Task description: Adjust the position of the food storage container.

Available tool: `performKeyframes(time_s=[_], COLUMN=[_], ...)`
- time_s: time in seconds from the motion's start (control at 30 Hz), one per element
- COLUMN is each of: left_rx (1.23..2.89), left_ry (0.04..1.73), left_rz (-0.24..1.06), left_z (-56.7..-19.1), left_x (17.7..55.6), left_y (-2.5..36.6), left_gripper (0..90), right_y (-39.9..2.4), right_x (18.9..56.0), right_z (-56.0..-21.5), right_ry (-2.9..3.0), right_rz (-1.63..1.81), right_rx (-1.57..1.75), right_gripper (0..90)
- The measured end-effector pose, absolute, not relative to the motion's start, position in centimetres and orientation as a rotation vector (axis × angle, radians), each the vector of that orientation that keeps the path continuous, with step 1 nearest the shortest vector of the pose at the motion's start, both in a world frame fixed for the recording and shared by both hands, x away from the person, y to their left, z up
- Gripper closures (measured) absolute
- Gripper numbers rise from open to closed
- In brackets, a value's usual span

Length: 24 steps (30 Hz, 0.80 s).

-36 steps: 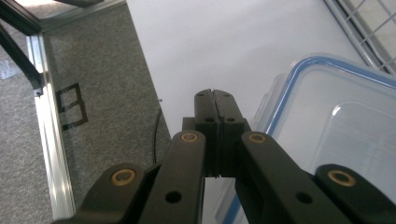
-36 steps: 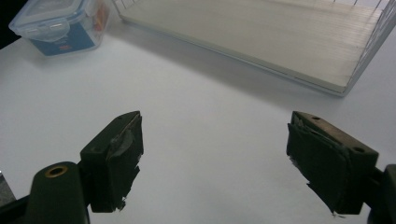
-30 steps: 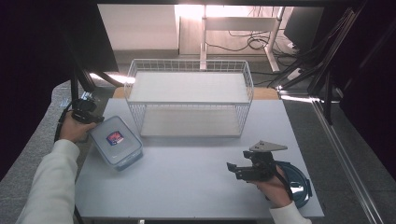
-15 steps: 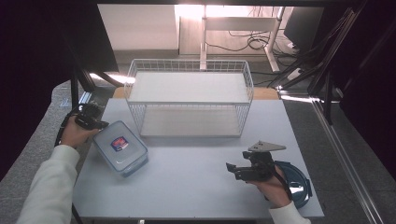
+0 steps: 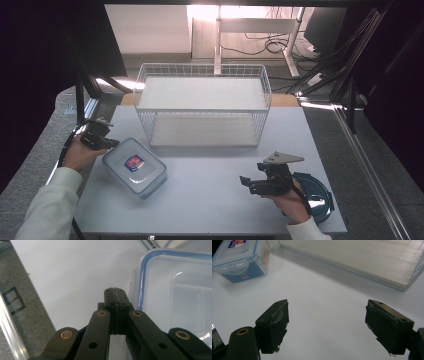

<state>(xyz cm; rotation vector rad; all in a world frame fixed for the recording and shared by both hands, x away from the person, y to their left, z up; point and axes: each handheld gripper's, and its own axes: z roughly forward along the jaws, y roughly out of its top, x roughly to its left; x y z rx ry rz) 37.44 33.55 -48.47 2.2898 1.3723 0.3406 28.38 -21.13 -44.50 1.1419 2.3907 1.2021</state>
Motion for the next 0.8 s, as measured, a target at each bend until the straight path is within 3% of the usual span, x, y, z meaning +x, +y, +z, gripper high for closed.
performKeyframes(time_s=[0.53,0.8], left_rx=[2.311,2.310], left_ry=[1.342,1.345], left_rz=[0.312,0.326], left_z=[-48.2,-48.6], left_x=[33.9,33.3], left_y=[29.6,30.0], left_gripper=[90.0,90.0], right_y=[-20.4,-20.4], right_x=[28.4,28.3], right_z=[-44.5,-44.4], right_ry=[2.409,2.408], right_rz=[1.209,1.210], right_rx=[1.118,1.114], right_gripper=[18.9,18.9])
